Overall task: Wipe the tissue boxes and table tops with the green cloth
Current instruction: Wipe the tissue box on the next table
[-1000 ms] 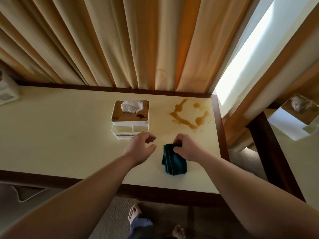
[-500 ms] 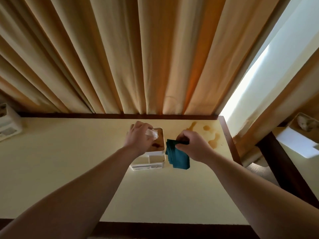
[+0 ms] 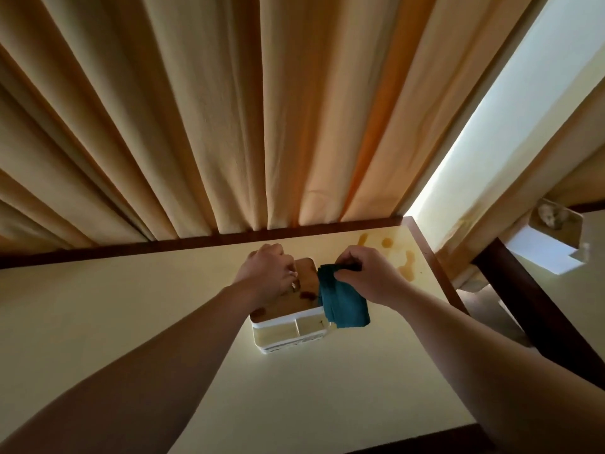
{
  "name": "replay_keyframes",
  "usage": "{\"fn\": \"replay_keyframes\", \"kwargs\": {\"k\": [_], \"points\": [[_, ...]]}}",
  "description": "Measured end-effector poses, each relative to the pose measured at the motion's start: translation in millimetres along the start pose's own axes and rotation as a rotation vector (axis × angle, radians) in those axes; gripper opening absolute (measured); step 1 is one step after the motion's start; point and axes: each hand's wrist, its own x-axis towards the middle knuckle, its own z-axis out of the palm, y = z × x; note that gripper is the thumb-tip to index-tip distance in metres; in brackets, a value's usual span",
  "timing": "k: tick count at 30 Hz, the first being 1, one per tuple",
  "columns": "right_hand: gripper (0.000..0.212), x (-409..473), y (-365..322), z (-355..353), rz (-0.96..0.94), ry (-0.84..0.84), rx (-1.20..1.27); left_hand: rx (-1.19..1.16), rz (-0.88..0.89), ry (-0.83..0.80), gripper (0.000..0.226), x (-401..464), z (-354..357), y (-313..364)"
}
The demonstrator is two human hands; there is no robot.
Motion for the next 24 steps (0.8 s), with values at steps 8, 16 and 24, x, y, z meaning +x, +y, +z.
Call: {"fn": "replay_keyframes", "kwargs": {"k": [8,16,24], "points": [[0.008,29.8,-33.1,15.3,-0.003,-0.237,-0.018,-0.119,-0.161,-0.001,0.014,-0.7,-4.1,-14.8],[0.009,50.9,-36.9,14.3,0.117,-0.447,0.217,-0.168,-0.21,0.033,0.009,-4.4,6.2,-18.9],[0.014,61.5,-8.1,42.1,0.008,-0.178,-0.153,-0.211,-0.185,0.074,0.009,-7.3,8.5,-20.5]]}}
